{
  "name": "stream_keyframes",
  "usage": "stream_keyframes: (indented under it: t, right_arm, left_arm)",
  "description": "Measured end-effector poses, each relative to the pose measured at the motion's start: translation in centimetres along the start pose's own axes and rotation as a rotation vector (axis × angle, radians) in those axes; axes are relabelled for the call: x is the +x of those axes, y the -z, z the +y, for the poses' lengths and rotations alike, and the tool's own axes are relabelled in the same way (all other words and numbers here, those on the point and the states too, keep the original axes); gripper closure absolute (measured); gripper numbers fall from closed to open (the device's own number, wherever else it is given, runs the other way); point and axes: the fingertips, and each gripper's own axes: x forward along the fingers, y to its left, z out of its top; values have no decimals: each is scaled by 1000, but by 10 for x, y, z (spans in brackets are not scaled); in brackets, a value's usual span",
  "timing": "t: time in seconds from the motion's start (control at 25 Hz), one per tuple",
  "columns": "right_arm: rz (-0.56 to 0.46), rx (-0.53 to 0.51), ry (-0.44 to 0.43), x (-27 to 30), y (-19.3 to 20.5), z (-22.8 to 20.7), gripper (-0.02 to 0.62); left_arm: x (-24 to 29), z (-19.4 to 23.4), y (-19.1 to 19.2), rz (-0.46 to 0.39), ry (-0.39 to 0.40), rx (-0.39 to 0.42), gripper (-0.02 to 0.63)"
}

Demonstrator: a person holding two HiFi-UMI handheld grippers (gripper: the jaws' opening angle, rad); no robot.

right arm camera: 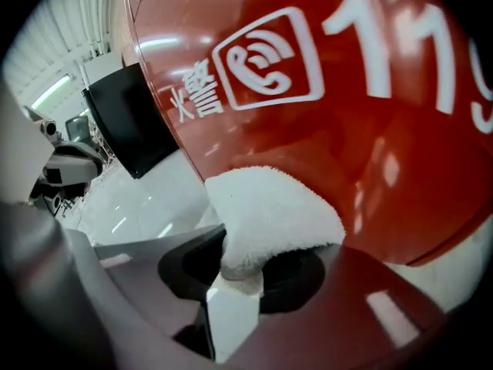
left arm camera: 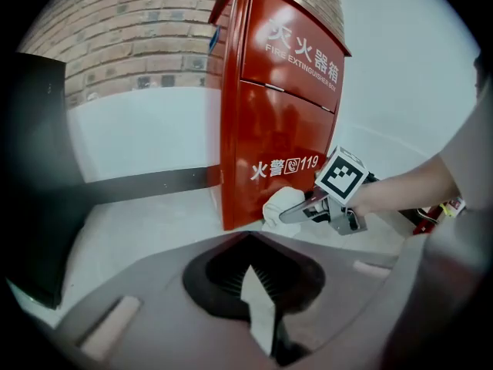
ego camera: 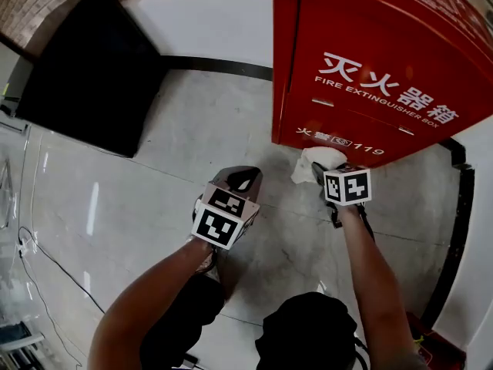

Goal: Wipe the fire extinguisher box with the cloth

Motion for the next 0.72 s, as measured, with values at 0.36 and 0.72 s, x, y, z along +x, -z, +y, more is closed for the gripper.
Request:
stream_keyframes:
  t: [0.36,0.72]
  right_arm:
    - [-47,24,-104,58,-47,97,456]
    - [-178,-182,-299,36,-105,188,456]
  left_arm:
    - [-52,51,6,10,-70,3,606]
    - [-81,109,-5,-55,-86,-19,606]
